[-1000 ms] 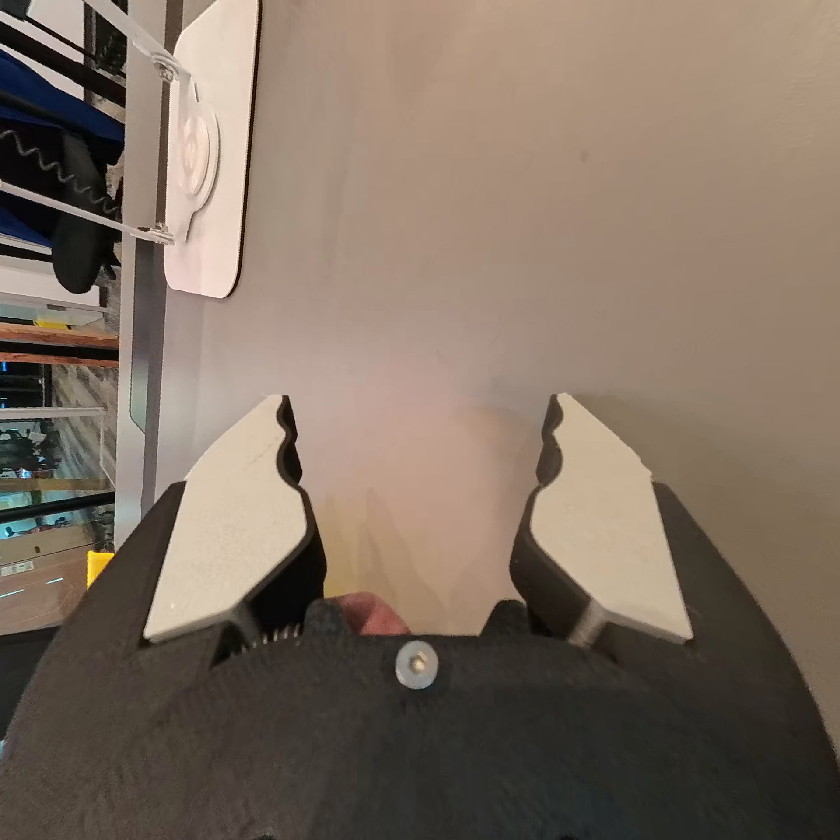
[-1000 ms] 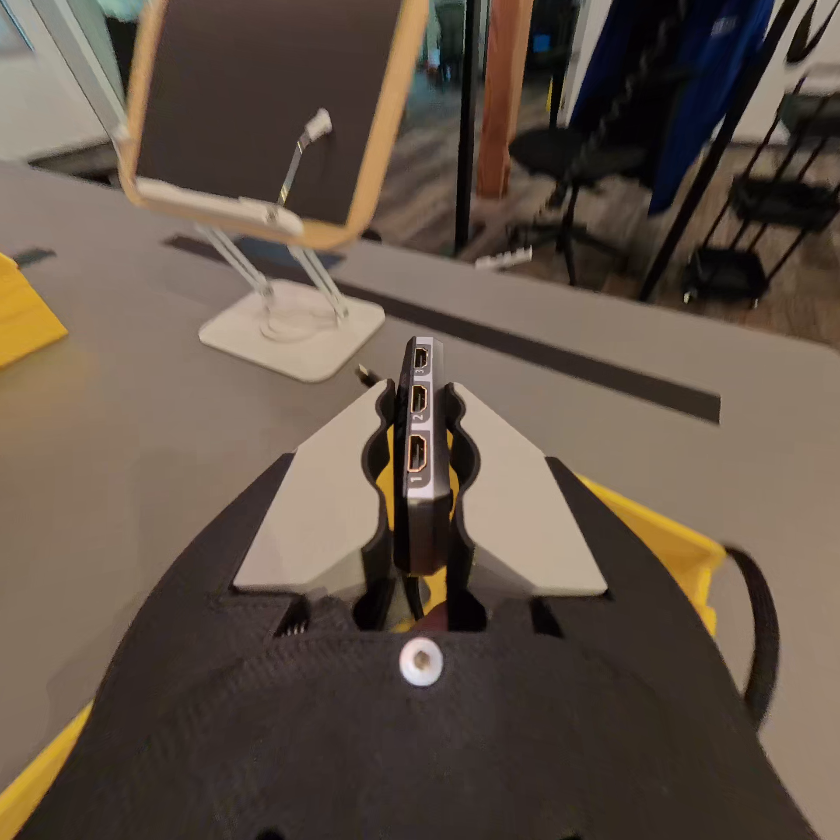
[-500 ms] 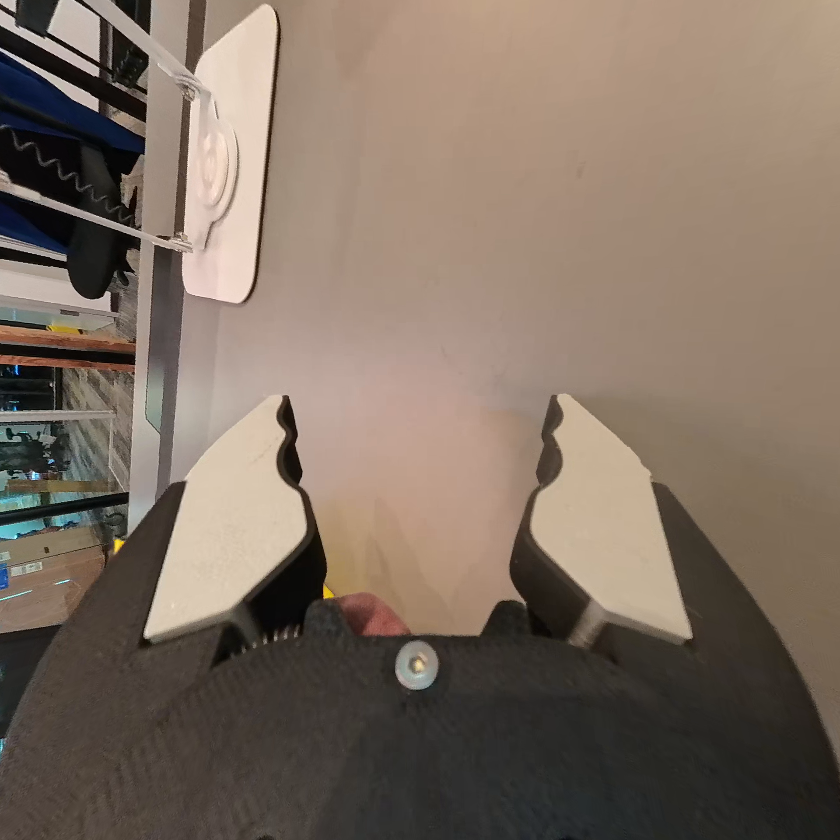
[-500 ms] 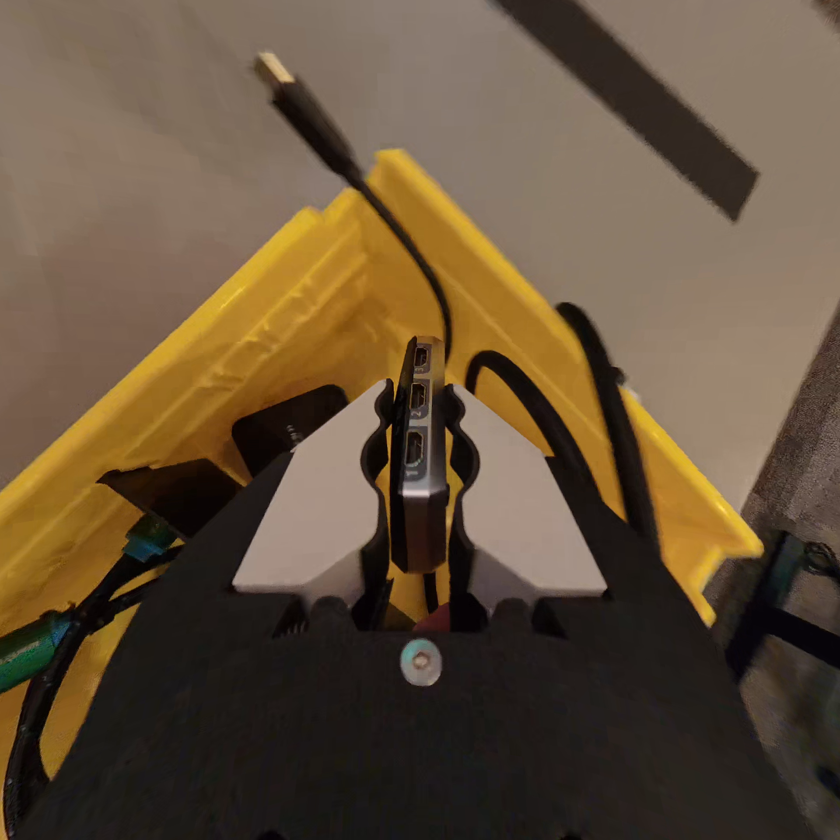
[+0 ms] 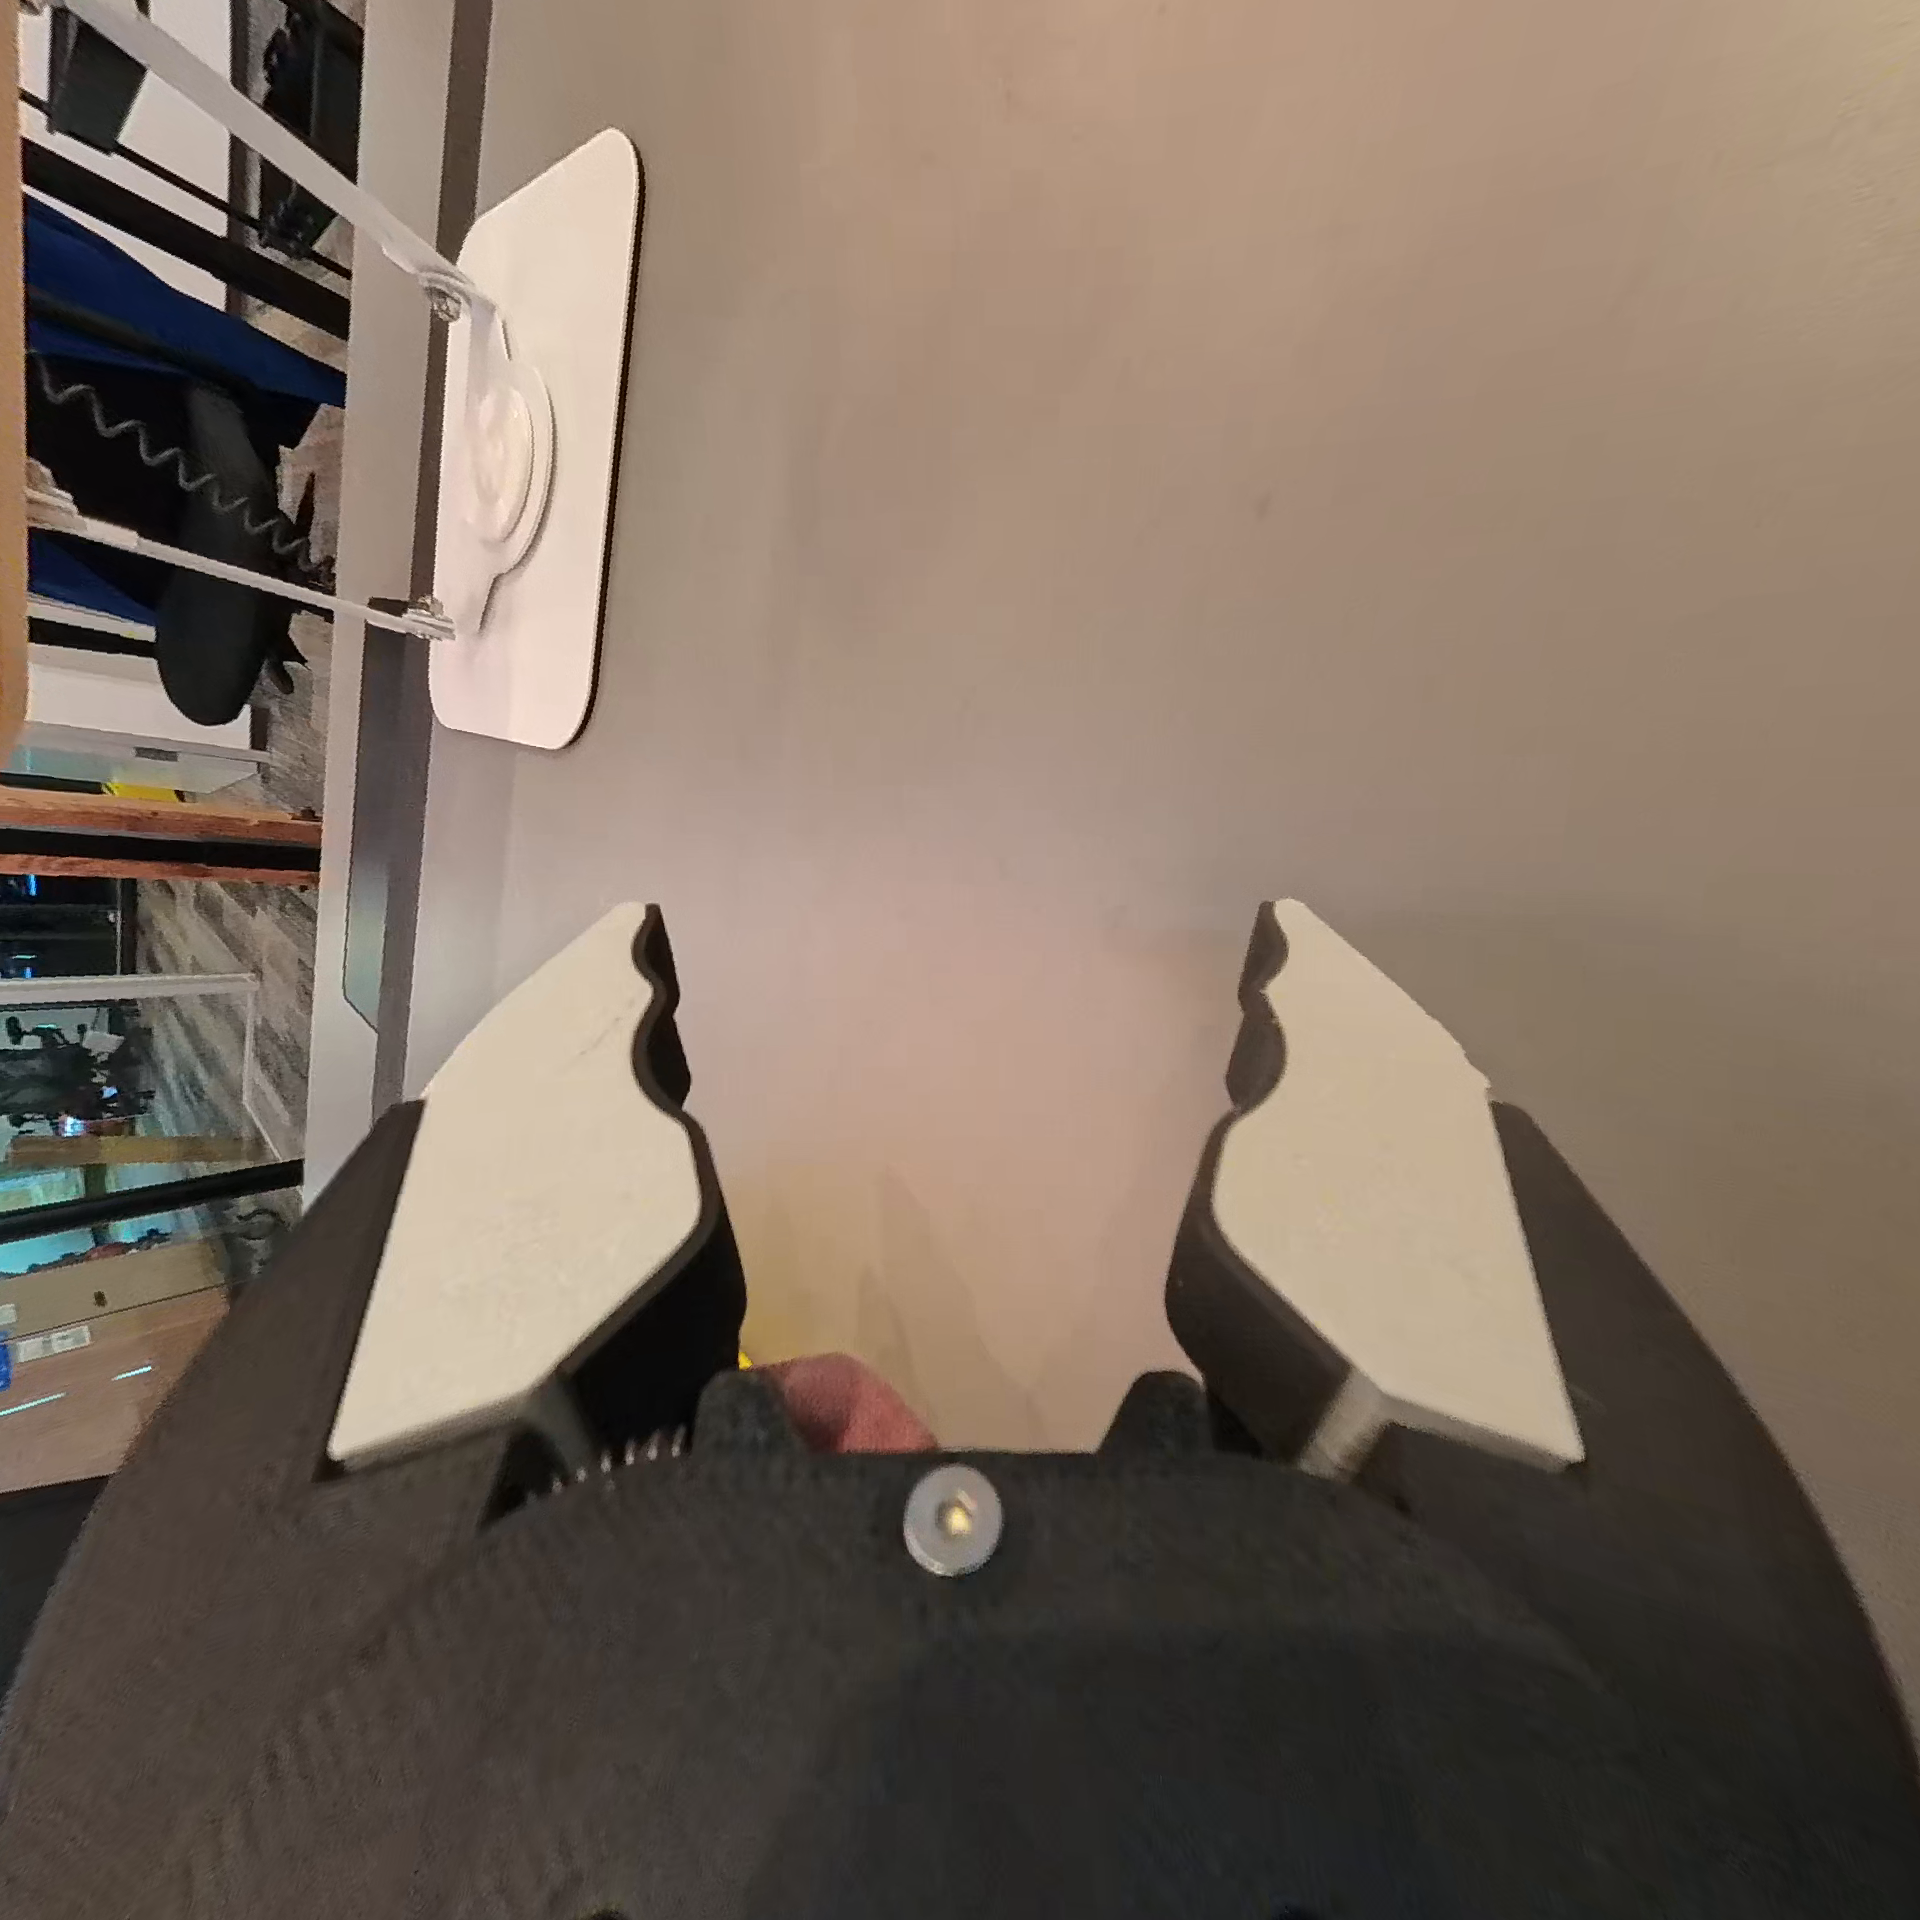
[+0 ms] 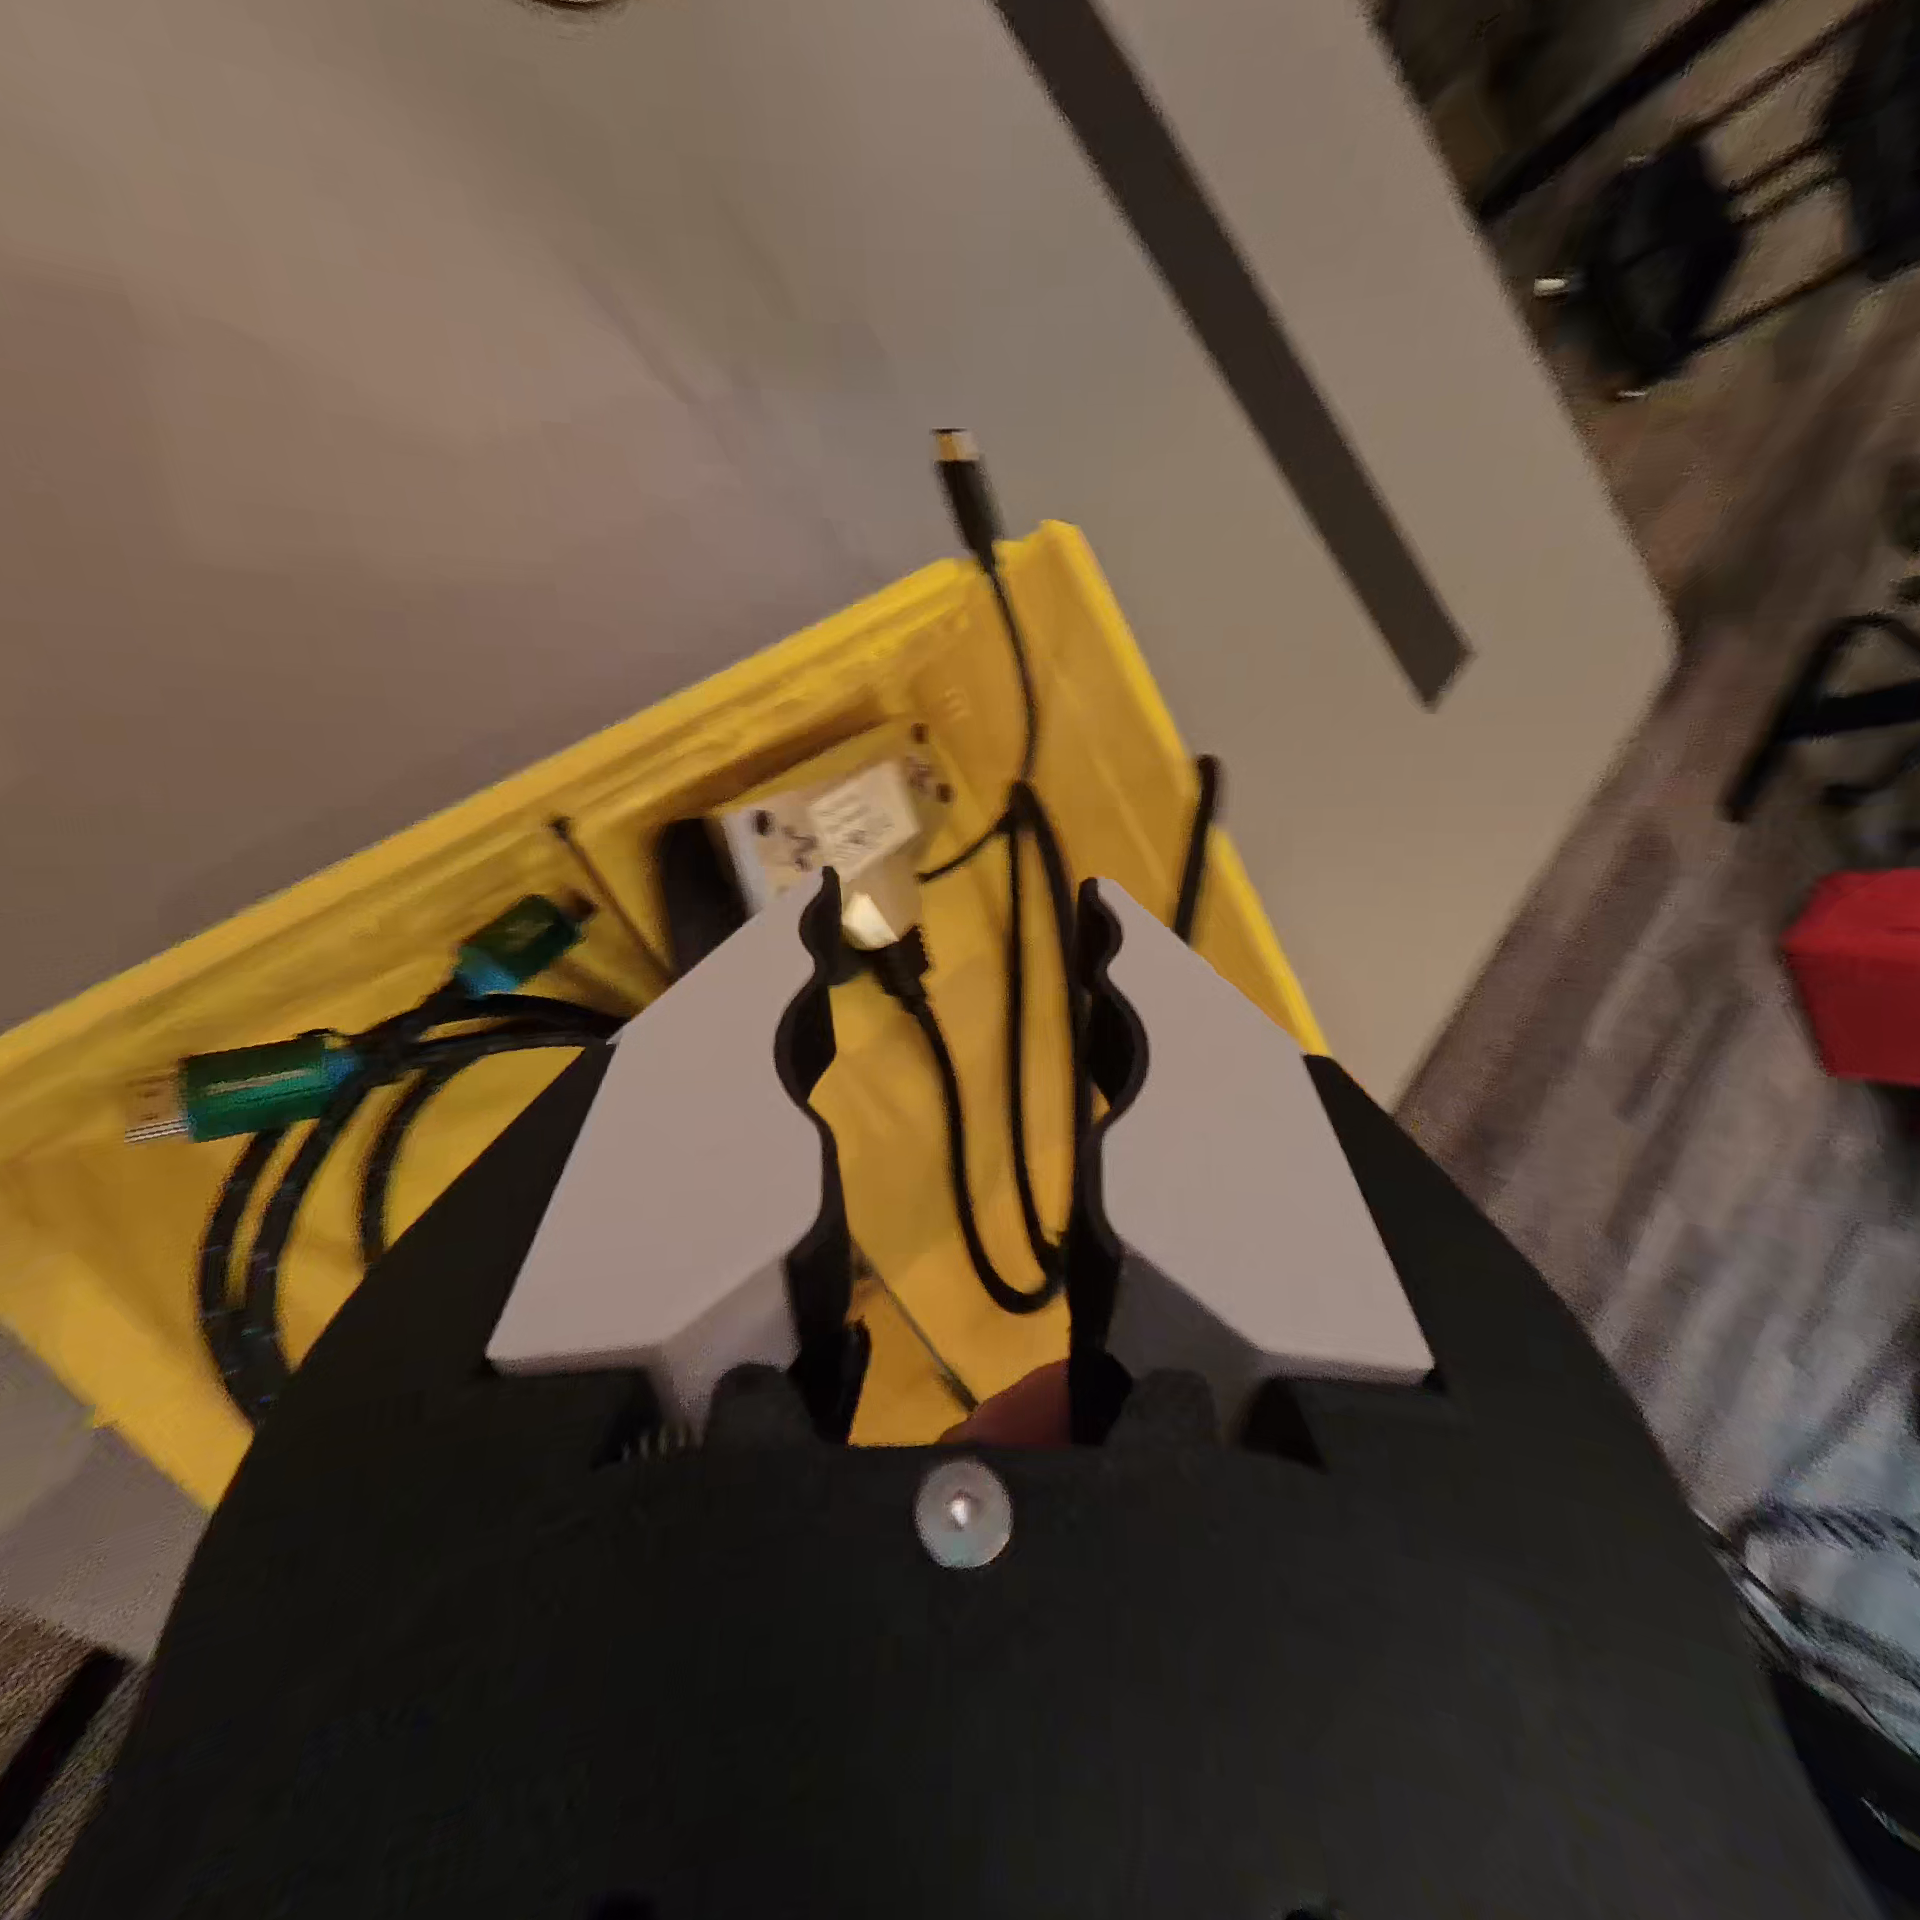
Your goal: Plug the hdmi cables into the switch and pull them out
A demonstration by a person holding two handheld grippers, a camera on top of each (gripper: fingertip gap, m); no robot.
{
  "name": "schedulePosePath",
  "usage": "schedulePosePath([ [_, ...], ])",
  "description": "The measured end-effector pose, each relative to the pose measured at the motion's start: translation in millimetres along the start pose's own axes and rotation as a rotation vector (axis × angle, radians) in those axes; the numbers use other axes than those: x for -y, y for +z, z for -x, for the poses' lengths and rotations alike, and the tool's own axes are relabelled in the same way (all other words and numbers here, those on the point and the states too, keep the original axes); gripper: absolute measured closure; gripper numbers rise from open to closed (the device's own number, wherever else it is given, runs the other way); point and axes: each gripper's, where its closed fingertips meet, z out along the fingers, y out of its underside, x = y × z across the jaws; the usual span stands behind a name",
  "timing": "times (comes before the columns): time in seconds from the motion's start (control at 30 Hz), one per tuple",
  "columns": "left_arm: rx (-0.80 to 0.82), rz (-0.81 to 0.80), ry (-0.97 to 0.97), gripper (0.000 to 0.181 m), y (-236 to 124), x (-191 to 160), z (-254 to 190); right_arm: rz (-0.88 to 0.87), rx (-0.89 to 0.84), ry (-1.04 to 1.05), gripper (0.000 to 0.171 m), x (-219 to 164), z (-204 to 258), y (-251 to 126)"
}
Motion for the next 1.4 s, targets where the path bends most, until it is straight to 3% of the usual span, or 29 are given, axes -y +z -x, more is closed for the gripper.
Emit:
schedulePosePath([
  [0.17, 0.006, -0.006, 0.002, 0.079, -3, 3, 1, 0.033, -0.227, -0.069, 0.127, -6, -47, 3],
  [0.23, 0.011, -0.006, 0.005, 0.079, -4, 3, 2, 0.095, -0.277, -0.047, 0.138, -19, -62, 21],
  [0.3, 0.014, -0.007, 0.002, 0.079, -6, 3, 3, 0.141, -0.299, -0.04, 0.167, -29, -69, 36],
  [0.43, 0.014, -0.002, -0.011, 0.079, -6, -1, 4, 0.057, -0.295, 0.02, 0.169, -23, -71, 39],
  [0.7, -0.009, 0.004, -0.018, 0.079, 2, -4, 0, -0.351, -0.376, 0.1, 0.169, 13, -80, -32],
  [0.93, -0.008, 0.001, -0.026, 0.079, 1, -3, 1, -0.55, -0.403, 0.062, 0.168, 26, -74, -112],
  [1.07, -0.008, 0.001, -0.019, 0.079, 1, -2, 0, -0.546, -0.386, 0.042, 0.168, 20, -71, -127],
  [1.4, -0.005, 0.001, -0.018, 0.079, -3, -2, 0, -0.206, -0.187, 0.082, 0.168, -34, -56, -27],
])
